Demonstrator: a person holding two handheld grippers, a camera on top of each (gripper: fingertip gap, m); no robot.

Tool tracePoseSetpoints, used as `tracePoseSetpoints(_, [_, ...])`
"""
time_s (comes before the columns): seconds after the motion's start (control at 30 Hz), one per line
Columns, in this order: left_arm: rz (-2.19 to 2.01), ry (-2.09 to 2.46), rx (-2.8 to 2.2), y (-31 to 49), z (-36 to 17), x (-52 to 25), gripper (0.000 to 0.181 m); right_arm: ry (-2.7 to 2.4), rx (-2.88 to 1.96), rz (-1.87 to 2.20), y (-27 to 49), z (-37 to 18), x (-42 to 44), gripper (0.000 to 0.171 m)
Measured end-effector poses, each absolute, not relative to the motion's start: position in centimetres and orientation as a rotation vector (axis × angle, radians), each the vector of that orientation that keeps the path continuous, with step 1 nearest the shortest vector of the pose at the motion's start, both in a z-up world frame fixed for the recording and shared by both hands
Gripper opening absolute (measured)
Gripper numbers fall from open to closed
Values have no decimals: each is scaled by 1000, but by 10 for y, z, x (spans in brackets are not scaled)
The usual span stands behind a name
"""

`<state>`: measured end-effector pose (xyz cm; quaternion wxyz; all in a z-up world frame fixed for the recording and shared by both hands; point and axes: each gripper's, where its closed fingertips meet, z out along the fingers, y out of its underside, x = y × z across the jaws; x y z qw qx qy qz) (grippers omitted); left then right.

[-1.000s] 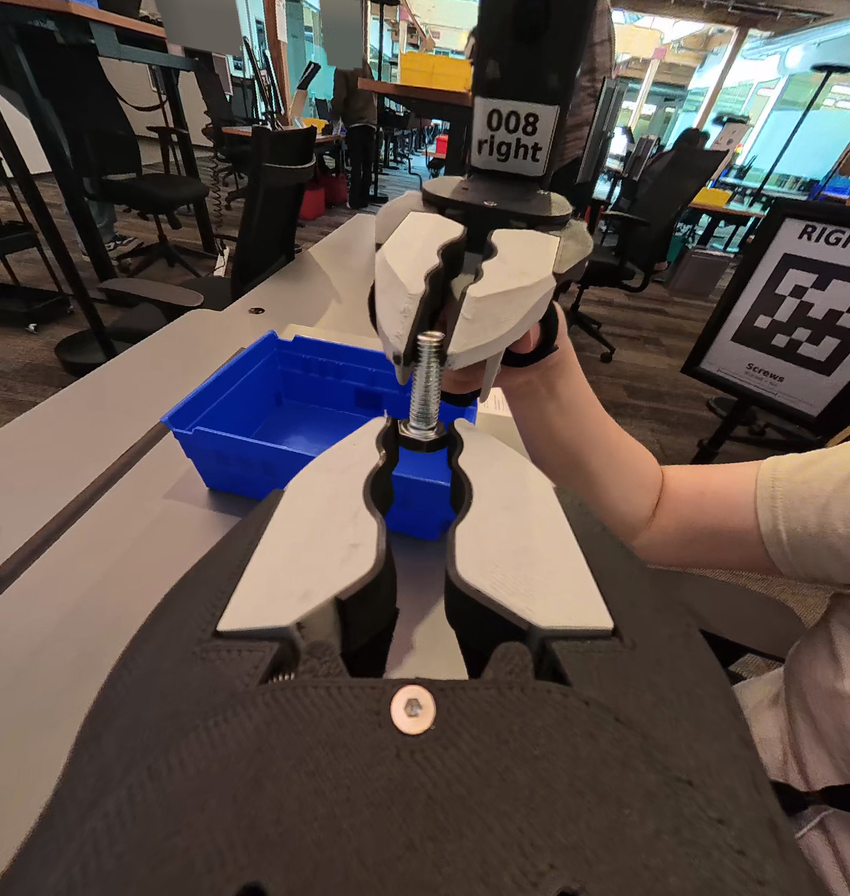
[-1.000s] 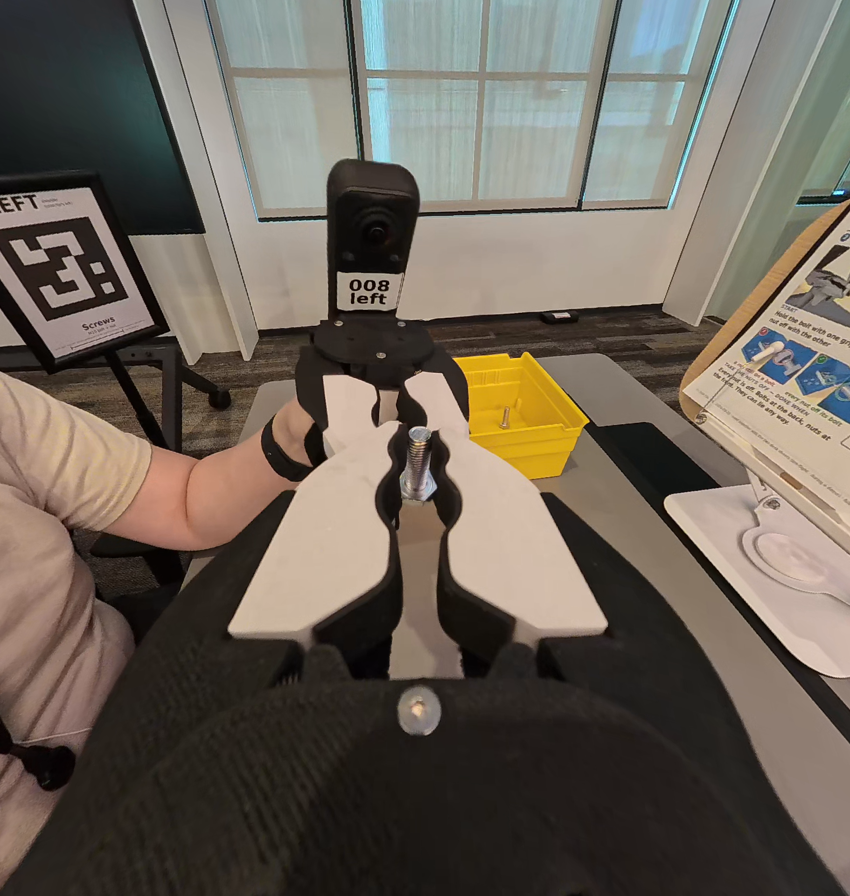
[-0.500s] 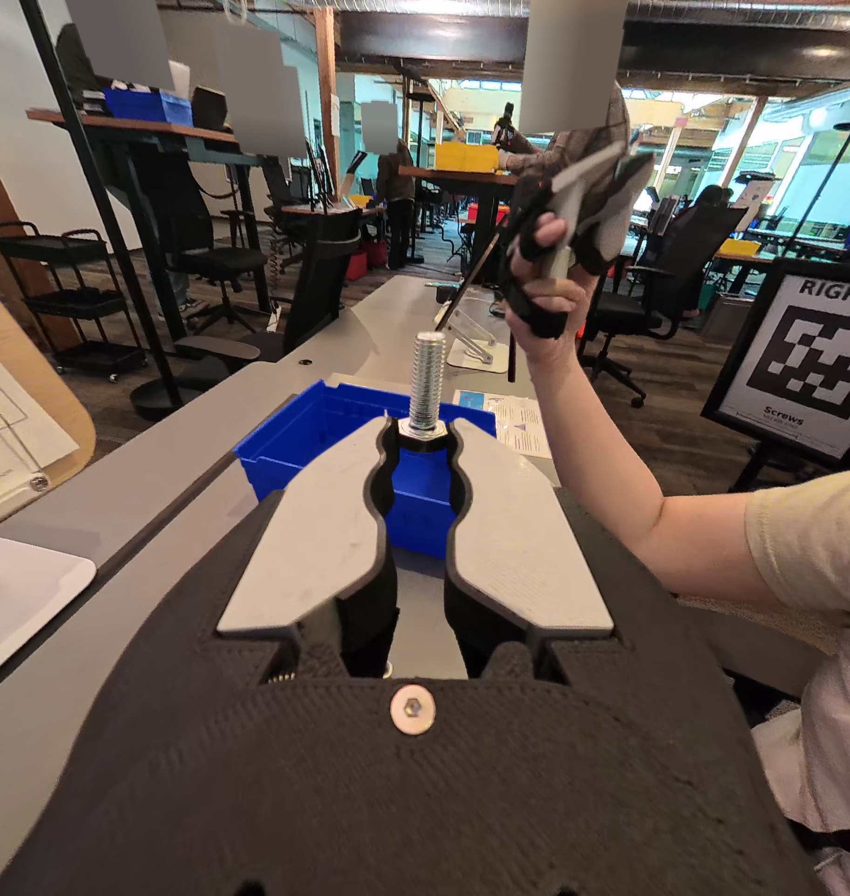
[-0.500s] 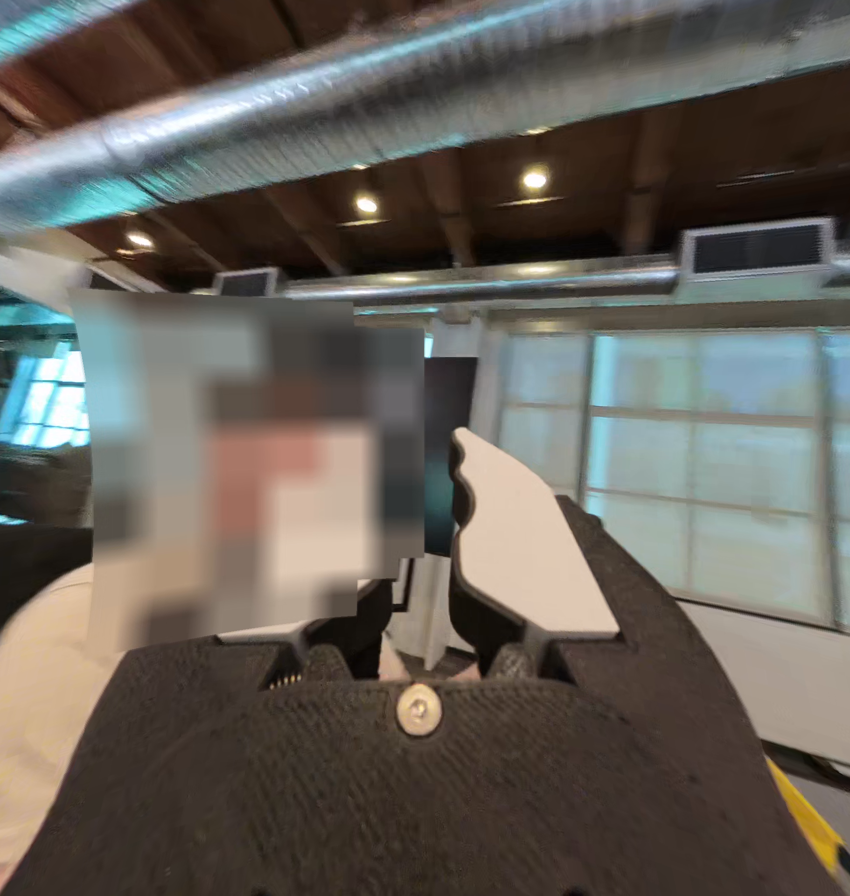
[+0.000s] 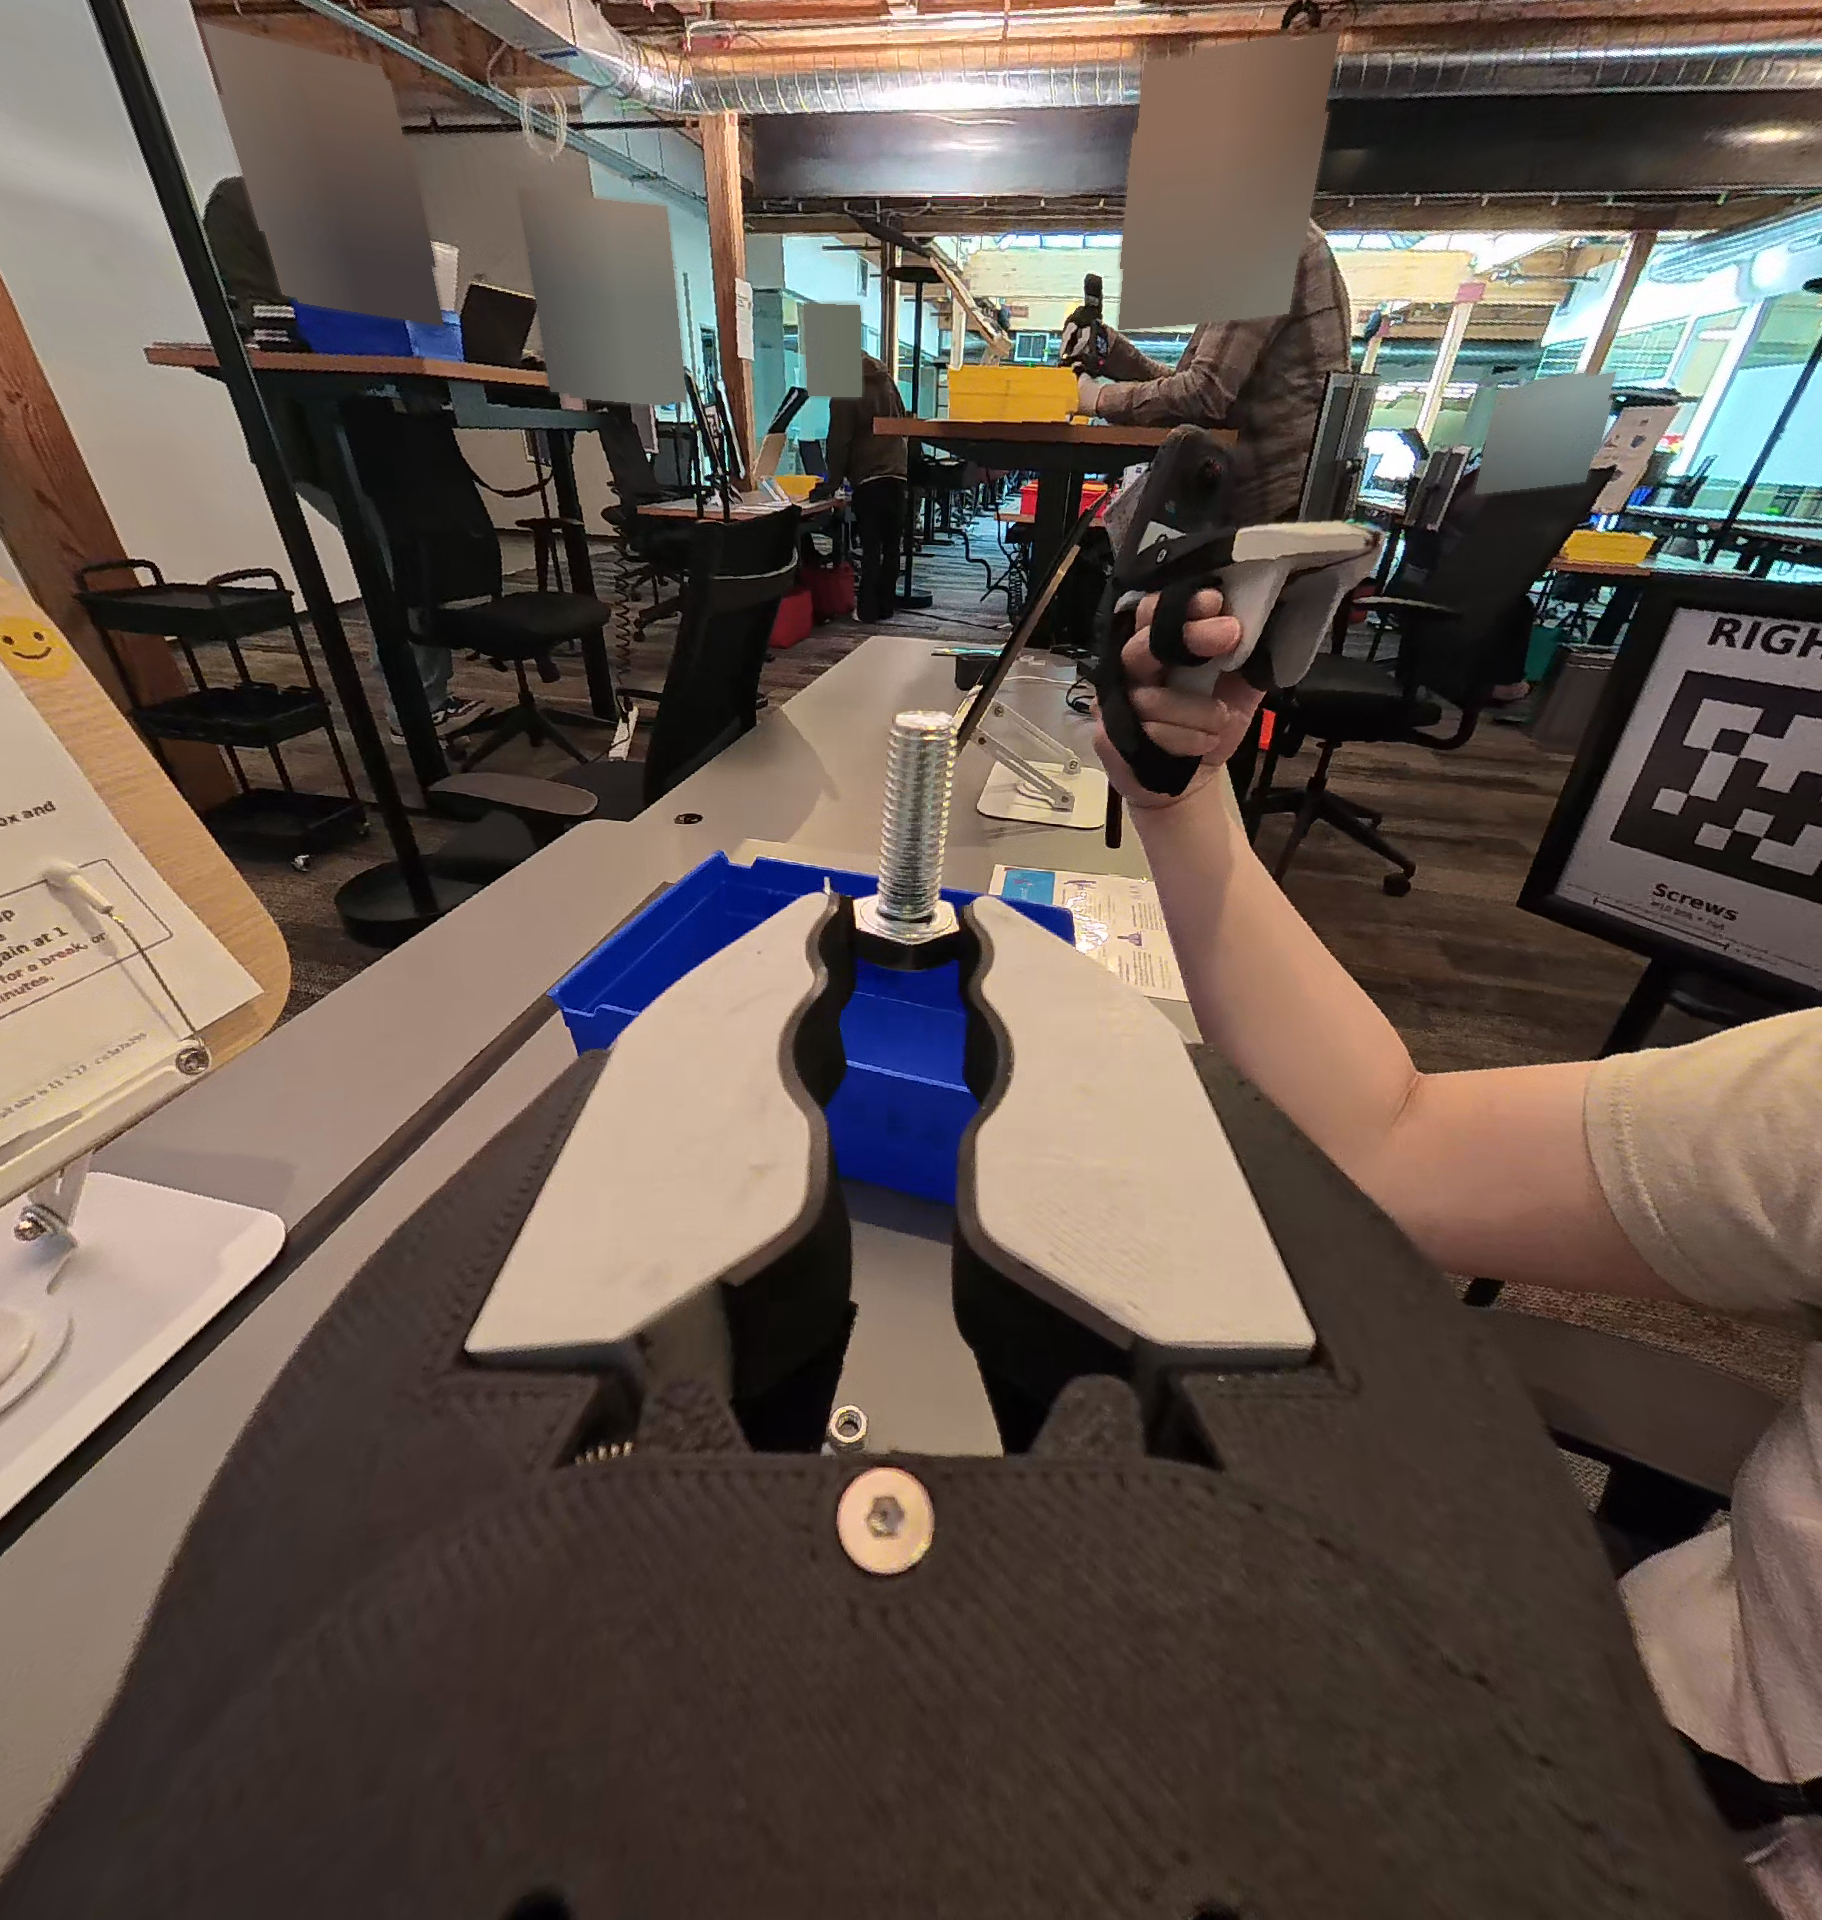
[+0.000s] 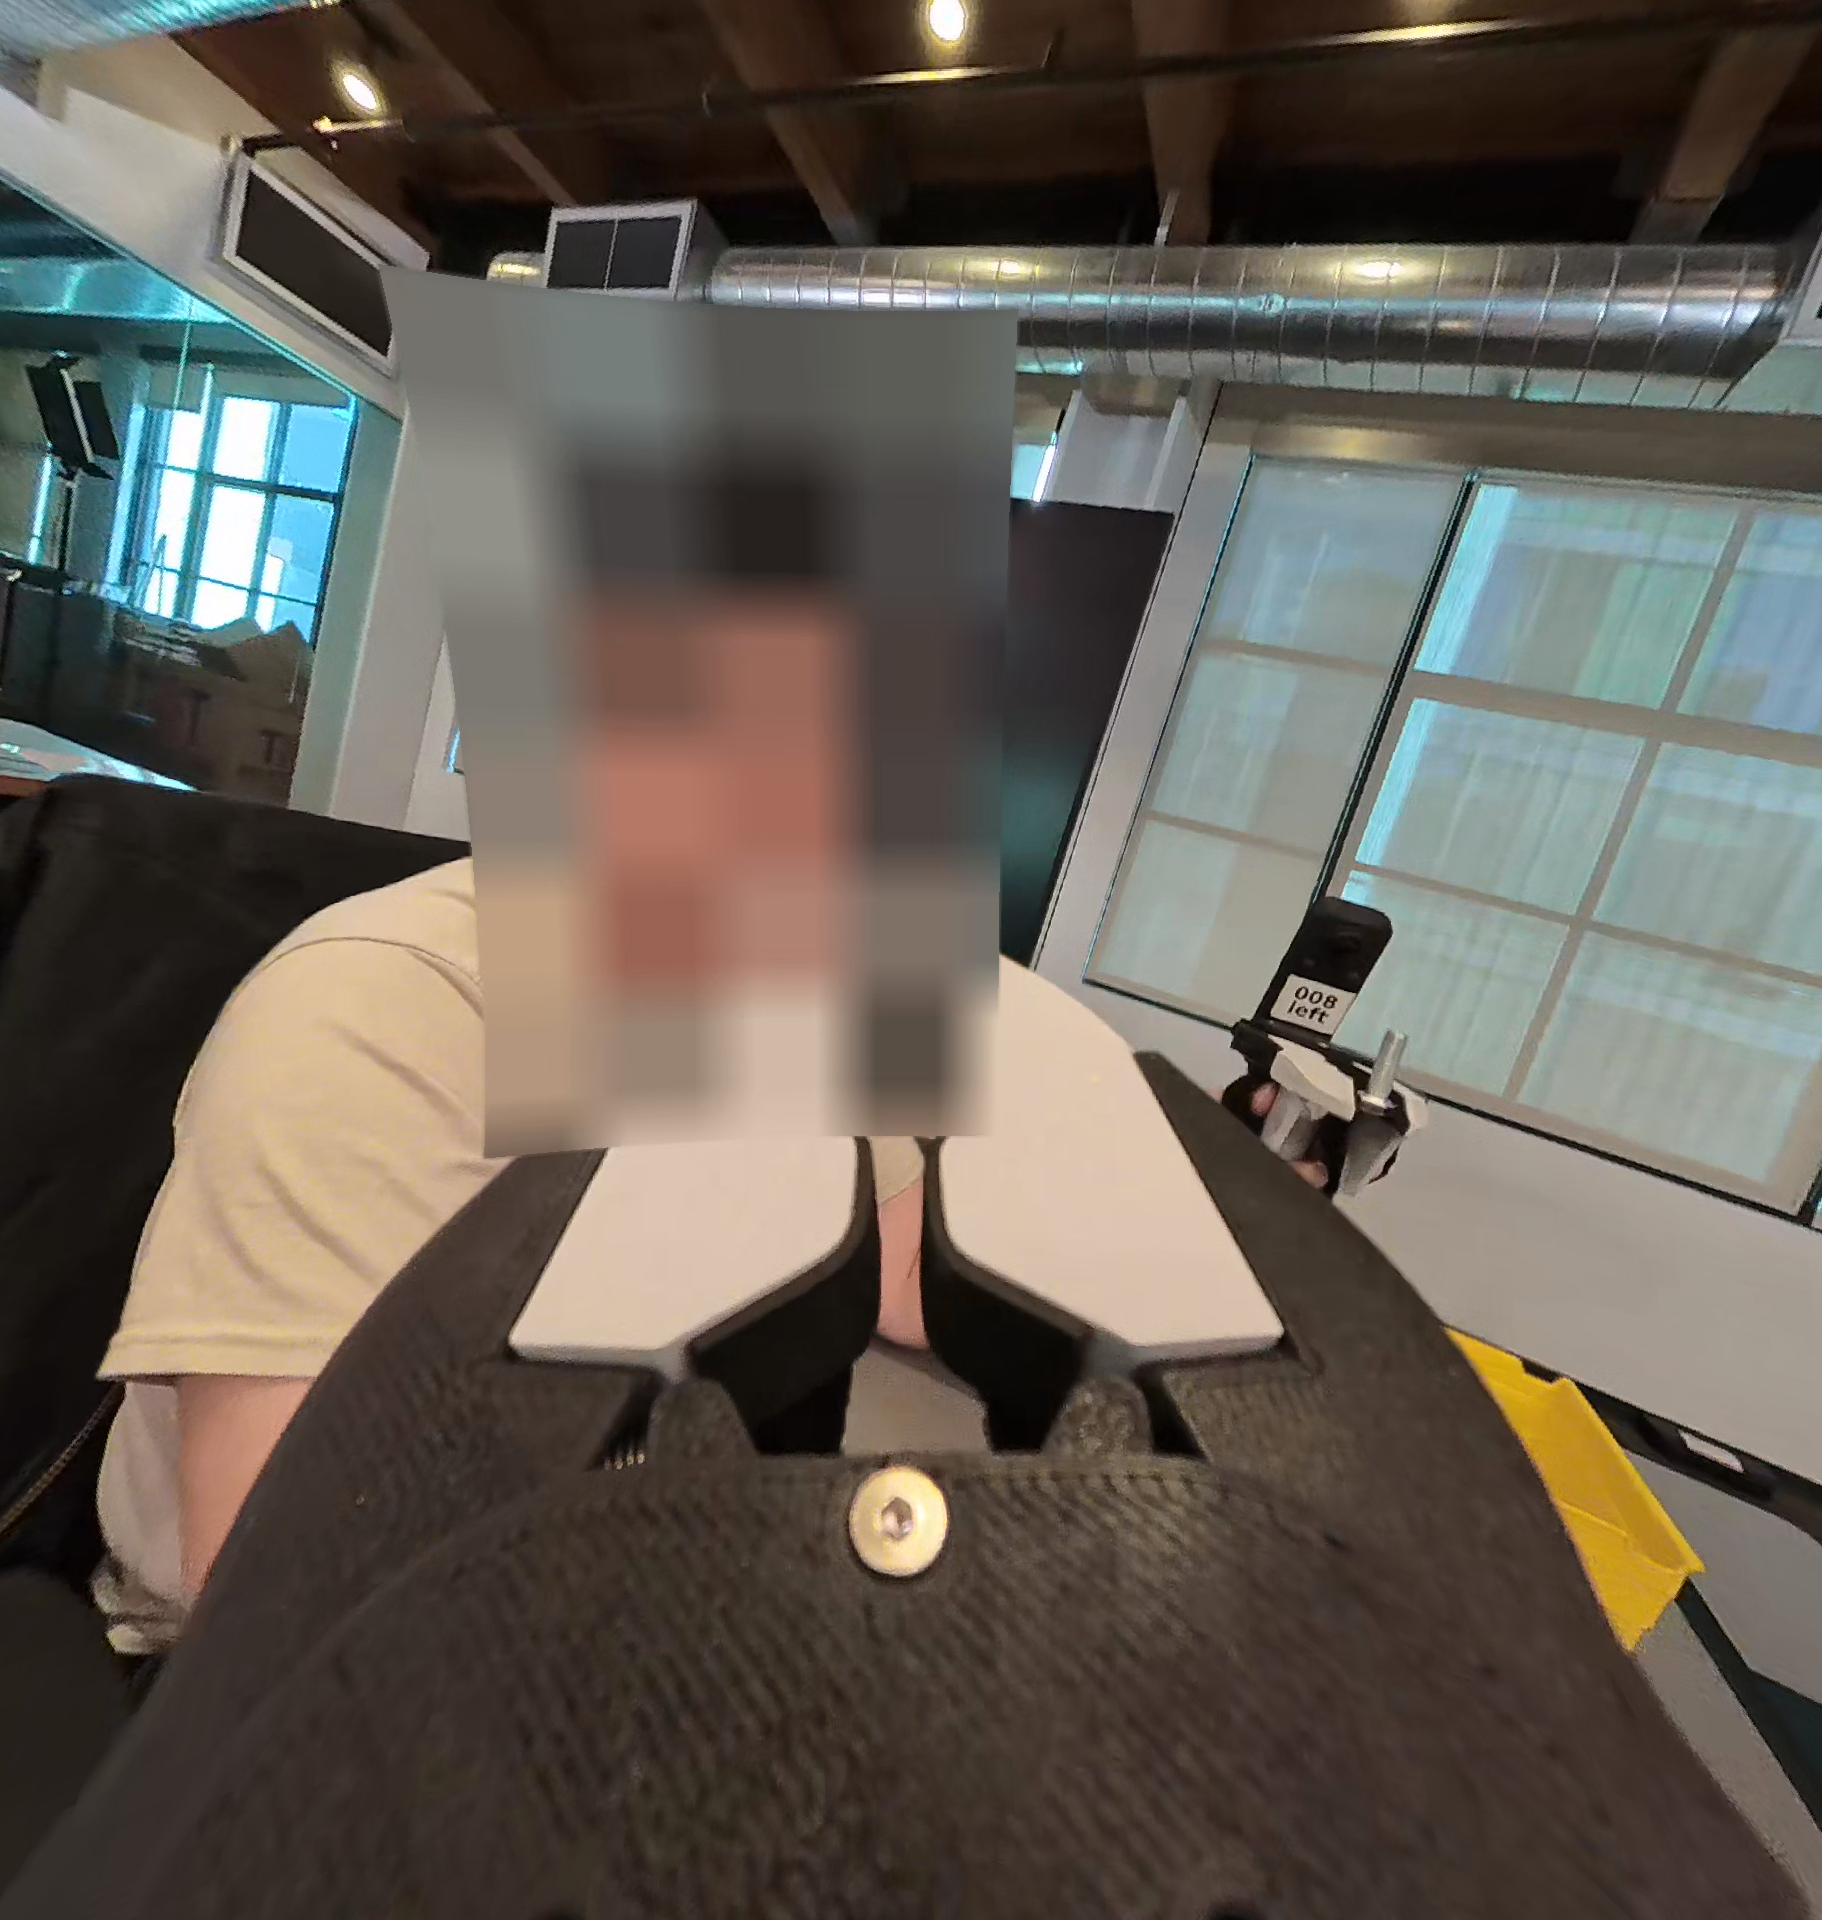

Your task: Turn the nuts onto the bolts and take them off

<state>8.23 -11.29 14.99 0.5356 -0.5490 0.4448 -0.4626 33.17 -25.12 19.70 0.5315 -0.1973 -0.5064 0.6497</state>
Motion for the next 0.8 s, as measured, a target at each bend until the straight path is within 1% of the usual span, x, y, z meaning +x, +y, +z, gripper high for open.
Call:
tracePoseSetpoints(0.03, [-1100, 1056, -1306, -113, 151, 81, 19, -1221, -483, 1547, -250, 196, 327, 0])
tracePoseSetpoints(0.17, [-1091, 1043, -1300, -113, 154, 76, 19, -1249, -559, 1539, -239, 191, 302, 1])
tracePoseSetpoints(0.23, [-1065, 1026, -1303, -110, 156, 70, 19, -1235, -764, 1443, -212, 179, 271, 3])
tracePoseSetpoints(0.3, [-1027, 995, -1306, -107, 160, 60, 19, -1277, -1086, 1227, -173, 144, 229, 6])
tracePoseSetpoints(0.4, [-993, 957, -1299, -108, 167, 44, 19, -1455, -1460, 847, -126, 72, 177, 18])
tracePoseSetpoints(0.5, [-952, 907, -1300, -107, 173, 27, 19, -1719, -1729, 709, -119, 0, 133, 22])
tracePoseSetpoints(0.6, [-915, 886, -1307, -106, 175, 17, 19, -1909, -2007, 504, -113, -66, 116, 22])
tracePoseSetpoints(0.67, [-906, 880, -1306, -107, 176, 13, 18, -1972, -2089, 351, -103, -96, 116, 25])
tracePoseSetpoints(0.8, [-919, 877, -1293, -109, 179, 7, 19, -2016, -2068, 173, -85, -123, 114, 28])
